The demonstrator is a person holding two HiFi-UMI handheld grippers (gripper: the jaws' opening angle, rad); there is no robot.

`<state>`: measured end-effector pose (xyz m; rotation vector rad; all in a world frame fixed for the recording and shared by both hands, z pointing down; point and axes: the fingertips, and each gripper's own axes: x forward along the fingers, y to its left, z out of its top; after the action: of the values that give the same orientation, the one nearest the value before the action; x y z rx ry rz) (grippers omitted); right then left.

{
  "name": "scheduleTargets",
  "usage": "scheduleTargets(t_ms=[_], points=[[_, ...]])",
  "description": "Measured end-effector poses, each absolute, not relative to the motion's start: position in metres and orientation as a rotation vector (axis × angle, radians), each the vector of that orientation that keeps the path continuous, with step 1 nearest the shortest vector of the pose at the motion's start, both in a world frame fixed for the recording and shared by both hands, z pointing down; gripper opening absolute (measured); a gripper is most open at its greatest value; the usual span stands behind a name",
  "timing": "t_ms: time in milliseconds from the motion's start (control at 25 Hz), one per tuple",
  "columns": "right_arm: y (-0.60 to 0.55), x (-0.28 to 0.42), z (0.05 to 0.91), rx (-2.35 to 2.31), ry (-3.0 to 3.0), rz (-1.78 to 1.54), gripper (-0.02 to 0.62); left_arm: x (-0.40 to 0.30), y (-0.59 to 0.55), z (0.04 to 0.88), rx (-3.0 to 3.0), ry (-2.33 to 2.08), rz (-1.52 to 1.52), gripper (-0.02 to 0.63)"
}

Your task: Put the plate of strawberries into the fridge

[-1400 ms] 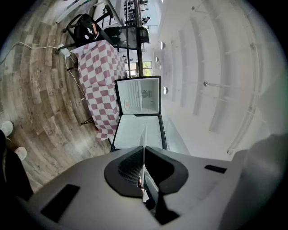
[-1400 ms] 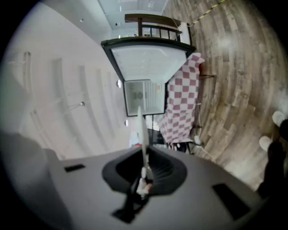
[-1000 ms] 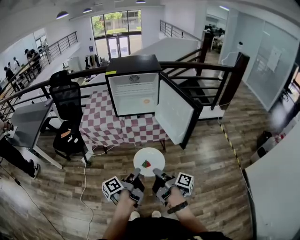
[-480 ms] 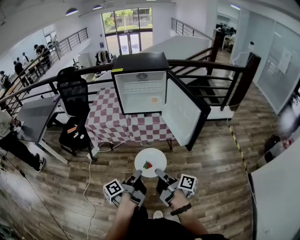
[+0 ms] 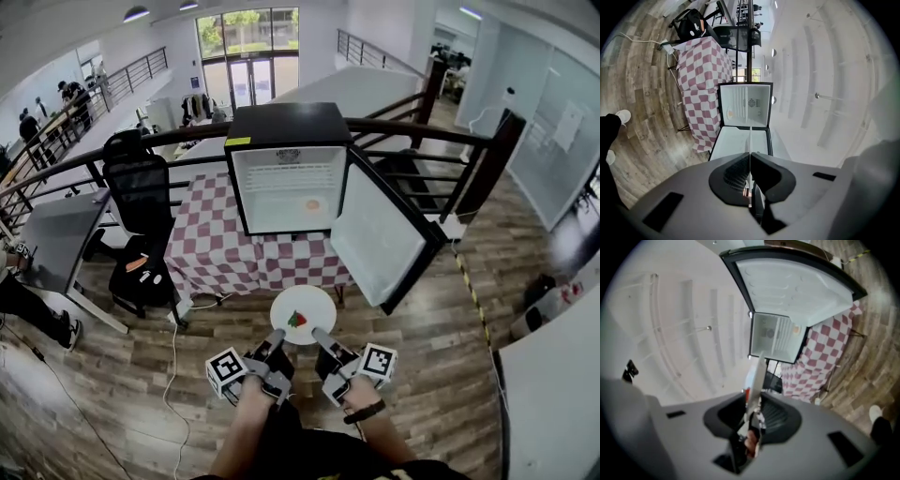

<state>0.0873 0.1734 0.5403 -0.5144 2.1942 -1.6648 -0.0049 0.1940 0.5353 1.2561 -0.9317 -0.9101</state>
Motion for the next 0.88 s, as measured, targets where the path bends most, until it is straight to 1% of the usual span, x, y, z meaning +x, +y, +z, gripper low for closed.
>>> scheduleTargets(t_ms=[320,600,880], points=[[0.093,0.039,0.534,-0.683,2.114,-1.664,0.081,-0.057,0.116,0.518,1.288,-0.919,-0.899,0.026],[0.049,-0.009,0.536,-0.677,2.096,-1.674,0.077,-0.107,0.073,0.528,1.266,-0.926,-0.899,0.026],[0.026,-0.032,0.552,-0.782,2.134,-1.696,0.077,-0.129,0.045,0.532,1.253,-0.932,-0.879,0.027]])
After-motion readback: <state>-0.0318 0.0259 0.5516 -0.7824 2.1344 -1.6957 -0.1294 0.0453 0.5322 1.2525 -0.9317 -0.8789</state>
